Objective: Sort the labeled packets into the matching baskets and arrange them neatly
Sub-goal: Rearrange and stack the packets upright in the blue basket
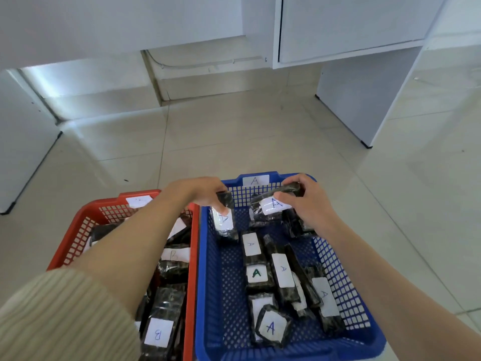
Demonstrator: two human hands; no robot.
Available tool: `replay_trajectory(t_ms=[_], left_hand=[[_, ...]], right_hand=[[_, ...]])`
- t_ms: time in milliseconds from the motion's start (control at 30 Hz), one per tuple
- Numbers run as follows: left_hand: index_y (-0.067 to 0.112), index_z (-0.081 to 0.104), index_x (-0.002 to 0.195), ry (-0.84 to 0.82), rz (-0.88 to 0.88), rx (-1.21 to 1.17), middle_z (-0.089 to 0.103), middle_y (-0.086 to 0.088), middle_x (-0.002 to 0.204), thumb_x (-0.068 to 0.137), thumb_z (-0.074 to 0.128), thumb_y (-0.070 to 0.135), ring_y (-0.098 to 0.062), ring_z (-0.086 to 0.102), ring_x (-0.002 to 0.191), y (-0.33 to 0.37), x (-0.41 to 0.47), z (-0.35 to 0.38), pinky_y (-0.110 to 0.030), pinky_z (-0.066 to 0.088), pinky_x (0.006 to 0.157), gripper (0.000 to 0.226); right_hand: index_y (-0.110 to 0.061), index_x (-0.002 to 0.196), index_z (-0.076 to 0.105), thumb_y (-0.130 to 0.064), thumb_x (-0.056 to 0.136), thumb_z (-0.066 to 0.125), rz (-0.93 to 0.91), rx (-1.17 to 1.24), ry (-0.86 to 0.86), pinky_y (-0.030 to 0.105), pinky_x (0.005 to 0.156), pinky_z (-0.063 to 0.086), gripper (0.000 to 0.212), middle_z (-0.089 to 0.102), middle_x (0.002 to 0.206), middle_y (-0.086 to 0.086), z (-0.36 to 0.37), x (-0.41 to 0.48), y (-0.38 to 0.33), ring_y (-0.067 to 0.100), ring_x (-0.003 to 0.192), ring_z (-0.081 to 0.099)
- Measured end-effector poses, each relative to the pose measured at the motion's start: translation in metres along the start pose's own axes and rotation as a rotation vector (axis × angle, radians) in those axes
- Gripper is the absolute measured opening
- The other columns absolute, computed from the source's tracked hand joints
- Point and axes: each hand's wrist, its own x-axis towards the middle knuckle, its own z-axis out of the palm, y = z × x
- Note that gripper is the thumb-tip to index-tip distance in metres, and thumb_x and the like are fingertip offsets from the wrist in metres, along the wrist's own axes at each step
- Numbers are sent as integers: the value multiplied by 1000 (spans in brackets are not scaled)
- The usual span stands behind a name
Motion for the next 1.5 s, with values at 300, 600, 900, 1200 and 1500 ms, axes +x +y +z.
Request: replay_trajectory(t_ms=[300,600,900,1200,1500], left_hand=[[10,48,129,-101,-86,204,52,-4,118,88,64,28,-23,51,105,14,50,14,-32,40,86,47],[21,55,125,490,86,169,54,1,129,88,57,24,-20,51,117,9,11,75,-39,45,93,38],[22,37,138,292,79,666,26,-3,149,83,67,29,-26,26,134,13,-3,107,-43,32,105,63],[21,16,149,408,-13,498,10,2,157,79,70,35,-20,5,145,10,-11,106,-49,7,115,90],[10,9,150,730,-301,-189,-2,0,159,102,24,27,-19,13,144,-1,-19,119,-40,24,114,53]], right_hand=[[-20,103,59,-23,80,74,14,-25,-79,13,66,41,29,61,99,-5,-3,3,15,8,86,56],[-21,107,54,-21,79,75,-37,-86,-115,11,68,41,35,59,98,-8,9,-9,13,10,90,56],[-20,110,51,-20,82,72,-64,-193,-121,13,64,38,35,58,103,-3,2,-24,5,13,89,54],[-19,112,40,-10,82,67,-6,-82,2,5,48,38,41,57,101,3,-1,-24,10,6,74,51],[-21,120,59,-15,84,66,-37,-138,-198,38,90,51,37,59,116,0,67,8,-9,19,104,58]])
